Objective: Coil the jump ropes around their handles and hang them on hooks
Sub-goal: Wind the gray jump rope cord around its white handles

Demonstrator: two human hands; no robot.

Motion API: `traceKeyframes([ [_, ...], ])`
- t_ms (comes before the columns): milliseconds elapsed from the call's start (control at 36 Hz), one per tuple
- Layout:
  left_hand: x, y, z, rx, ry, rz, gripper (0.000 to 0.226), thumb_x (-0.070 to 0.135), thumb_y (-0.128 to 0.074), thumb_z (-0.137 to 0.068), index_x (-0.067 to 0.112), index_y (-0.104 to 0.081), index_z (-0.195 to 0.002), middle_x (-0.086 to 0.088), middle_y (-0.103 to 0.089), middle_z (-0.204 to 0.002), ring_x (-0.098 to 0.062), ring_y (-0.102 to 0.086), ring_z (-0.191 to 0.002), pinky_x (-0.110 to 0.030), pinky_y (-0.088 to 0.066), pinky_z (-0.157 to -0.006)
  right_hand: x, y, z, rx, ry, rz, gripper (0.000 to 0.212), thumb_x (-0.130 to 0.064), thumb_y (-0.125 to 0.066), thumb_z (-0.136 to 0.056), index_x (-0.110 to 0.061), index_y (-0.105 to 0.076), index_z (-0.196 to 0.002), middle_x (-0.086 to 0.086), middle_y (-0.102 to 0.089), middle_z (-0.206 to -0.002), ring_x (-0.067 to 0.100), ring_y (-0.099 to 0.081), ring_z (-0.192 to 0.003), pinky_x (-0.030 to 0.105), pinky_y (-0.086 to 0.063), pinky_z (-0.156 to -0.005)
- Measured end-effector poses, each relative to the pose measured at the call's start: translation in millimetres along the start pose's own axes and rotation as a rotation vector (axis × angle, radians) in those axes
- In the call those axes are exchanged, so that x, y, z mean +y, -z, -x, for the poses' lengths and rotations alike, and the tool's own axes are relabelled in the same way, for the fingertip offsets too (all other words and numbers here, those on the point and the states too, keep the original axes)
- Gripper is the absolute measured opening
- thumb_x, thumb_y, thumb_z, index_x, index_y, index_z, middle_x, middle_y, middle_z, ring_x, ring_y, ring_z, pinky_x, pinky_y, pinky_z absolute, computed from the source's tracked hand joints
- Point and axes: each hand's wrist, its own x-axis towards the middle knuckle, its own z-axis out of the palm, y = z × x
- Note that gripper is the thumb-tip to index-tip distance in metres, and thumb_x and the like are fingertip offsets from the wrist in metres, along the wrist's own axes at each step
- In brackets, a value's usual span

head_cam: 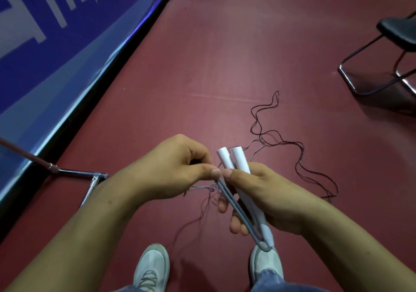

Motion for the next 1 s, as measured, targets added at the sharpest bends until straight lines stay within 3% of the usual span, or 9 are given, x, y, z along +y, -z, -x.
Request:
traceKeyframes([
  [167, -2, -4, 0, 0.101, -0.039, -0.040, 0.021, 0.030, -0.074, -0.091, 0.019, -0.071, -0.073, -0.008, -0.065, -0.065, -0.030, -0.059, -0.065, -0.048, -0.049, -0.062, -3, -5, 2, -0.046, -0.012, -0.067, 0.041, -0.055, -0.048, -0.099, -0.015, -0.056, -0.103, 0.018, -0.060, -0.071, 0.024, -0.057, -0.045, 0.027, -0.049, -0.043],
  [306, -1, 0, 0, 0.126, -0.045, -0.057, 0.031, 0.039, -0.075, -0.088, 0.016, -0.070, -0.069, -0.006, -0.061, -0.059, -0.017, -0.048, -0.052, -0.043, -0.044, -0.055, 1, -2, -2, -0.052, 0.036, -0.016, 0.058, -0.068, -0.059, -0.088, -0.011, -0.051, -0.091, 0.013, -0.053, -0.066, 0.013, -0.036, -0.034, 0.019, -0.034, -0.039],
  [444, 2, 6, 2, 0.040, 0.096, 0.006, 0.046, 0.047, -0.079, -0.082, 0.006, -0.065, -0.065, 0.005, -0.045, -0.047, -0.009, -0.035, -0.046, -0.023, -0.030, -0.048, -1, 1, -1, -0.048, 0.046, 0.073, 0.048, -0.050, -0.061, -0.094, -0.008, -0.048, -0.074, 0.006, -0.046, -0.049, 0.016, -0.036, -0.034, 0.023, -0.034, -0.041],
  [556, 1, 5, 5, -0.147, 0.165, 0.027, 0.041, 0.044, -0.081, -0.077, 0.014, -0.056, -0.061, 0.008, -0.040, -0.055, -0.011, -0.034, -0.053, -0.031, -0.029, -0.054, 3, 10, -4, -0.001, 0.091, 0.365, 0.031, -0.027, -0.079, -0.088, -0.011, -0.052, -0.091, 0.005, -0.044, -0.056, 0.019, -0.041, -0.043, 0.029, -0.035, -0.044],
  [611, -1, 2, 5, -0.170, 0.170, 0.034, 0.037, 0.039, -0.079, -0.079, 0.016, -0.056, -0.061, 0.005, -0.039, -0.058, -0.012, -0.034, -0.056, -0.032, -0.029, -0.057, 6, 9, -6, 0.067, 0.123, 0.510, 0.038, -0.032, -0.082, -0.085, -0.012, -0.053, -0.097, 0.001, -0.044, -0.064, 0.016, -0.041, -0.048, 0.031, -0.036, -0.047],
  [694, -4, 2, 3, -0.132, 0.209, 0.161, 0.032, 0.038, -0.072, -0.073, 0.012, -0.057, -0.062, -0.002, -0.040, -0.061, -0.017, -0.035, -0.060, -0.037, -0.030, -0.061, 12, 7, -10, 0.198, 0.256, 0.714, 0.032, -0.043, -0.071, -0.092, -0.016, -0.053, -0.089, -0.005, -0.050, -0.070, 0.009, -0.043, -0.056, 0.038, -0.040, -0.055],
  [778, -7, 8, 3, -0.086, 0.202, 0.192, 0.021, 0.029, -0.077, -0.078, 0.015, -0.069, -0.065, -0.001, -0.051, -0.058, -0.017, -0.041, -0.058, -0.033, -0.034, -0.060, 16, 7, -10, 0.217, 0.244, 0.808, 0.037, -0.053, -0.061, -0.096, -0.019, -0.050, -0.087, -0.005, -0.051, -0.071, 0.010, -0.044, -0.060, 0.046, -0.044, -0.062],
  [889, -7, 4, 4, 0.006, 0.049, -0.034, 0.012, 0.028, -0.079, -0.087, 0.023, -0.077, -0.077, 0.005, -0.058, -0.056, -0.007, -0.044, -0.051, -0.026, -0.038, -0.053, 14, 8, -8, 0.142, 0.074, 0.691, 0.038, -0.054, -0.058, -0.096, -0.024, -0.044, -0.078, -0.011, -0.046, -0.057, 0.014, -0.042, -0.049, 0.034, -0.042, -0.050],
  [1000, -6, 1, 3, 0.130, -0.079, -0.066, 0.008, 0.027, -0.081, -0.085, 0.024, -0.078, -0.078, -0.002, -0.062, -0.059, -0.017, -0.051, -0.054, -0.036, -0.043, -0.053, 9, 7, -3, 0.088, -0.007, 0.515, 0.039, -0.044, -0.057, -0.100, -0.022, -0.041, -0.072, 0.000, -0.042, -0.054, 0.019, -0.036, -0.044, 0.028, -0.035, -0.044],
])
